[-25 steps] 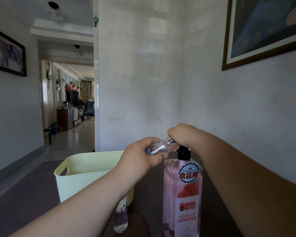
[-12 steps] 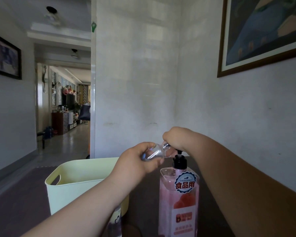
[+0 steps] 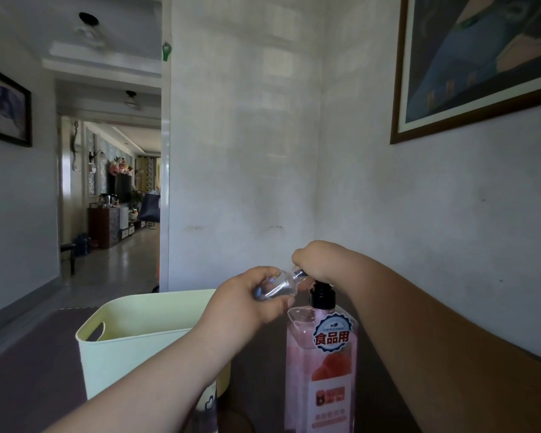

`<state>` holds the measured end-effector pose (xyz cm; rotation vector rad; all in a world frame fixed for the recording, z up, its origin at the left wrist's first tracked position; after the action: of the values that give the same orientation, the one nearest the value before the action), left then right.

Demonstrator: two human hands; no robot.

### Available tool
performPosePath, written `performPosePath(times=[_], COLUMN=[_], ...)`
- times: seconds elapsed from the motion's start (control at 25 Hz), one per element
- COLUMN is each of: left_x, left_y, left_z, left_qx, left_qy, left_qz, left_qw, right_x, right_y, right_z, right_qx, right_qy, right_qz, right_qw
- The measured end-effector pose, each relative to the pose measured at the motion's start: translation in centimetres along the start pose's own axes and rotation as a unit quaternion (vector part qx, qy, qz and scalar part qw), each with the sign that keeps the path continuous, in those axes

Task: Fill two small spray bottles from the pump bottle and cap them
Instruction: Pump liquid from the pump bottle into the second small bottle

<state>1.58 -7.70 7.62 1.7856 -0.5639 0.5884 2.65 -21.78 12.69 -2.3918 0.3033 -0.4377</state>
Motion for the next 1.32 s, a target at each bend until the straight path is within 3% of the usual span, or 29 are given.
performPosePath(times=[0.16, 0.52, 0.76, 0.88, 1.32], left_x=[0.4, 0.2, -0.3, -0.2, 0.6], left_y=[0.4, -0.3, -0.7, -0.5, 0.6], left_z=[-0.4, 0.2, 0.5, 0.4, -0.2], left_qx=[-0.013, 0.010, 0.034, 0.026, 0.018], left_qy=[0.004, 0.009, 0.012, 0.013, 0.012], left_qz=[0.001, -0.002, -0.009, -0.011, -0.011], left_qw=[1.000, 1.000, 0.999, 1.000, 1.000], right_x=[0.7, 0.7, 0.9, 0.7, 0.2], right_y=[-0.8, -0.1, 0.5, 0.3, -1.3], right_z=[-1.0, 0.0, 0.7, 0.5, -0.9], right_qx=[0.030, 0.012, -0.061, -0.007, -0.008], right_qy=[0.033, 0.014, 0.002, -0.001, 0.005], right_qz=[-0.004, 0.001, -0.026, -0.009, -0.006], right_qw=[0.999, 1.000, 0.998, 1.000, 1.000])
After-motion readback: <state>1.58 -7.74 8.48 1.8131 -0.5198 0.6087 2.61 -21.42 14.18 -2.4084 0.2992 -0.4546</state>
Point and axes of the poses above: each hand's wrist, its own x-axis towards the middle knuckle, its own z-axis out of the palm, y = z × x, the point moved 4 cm from there along x, towards the middle knuckle, and after that the axes turned 12 degrees about y, right-handed, at the moved point
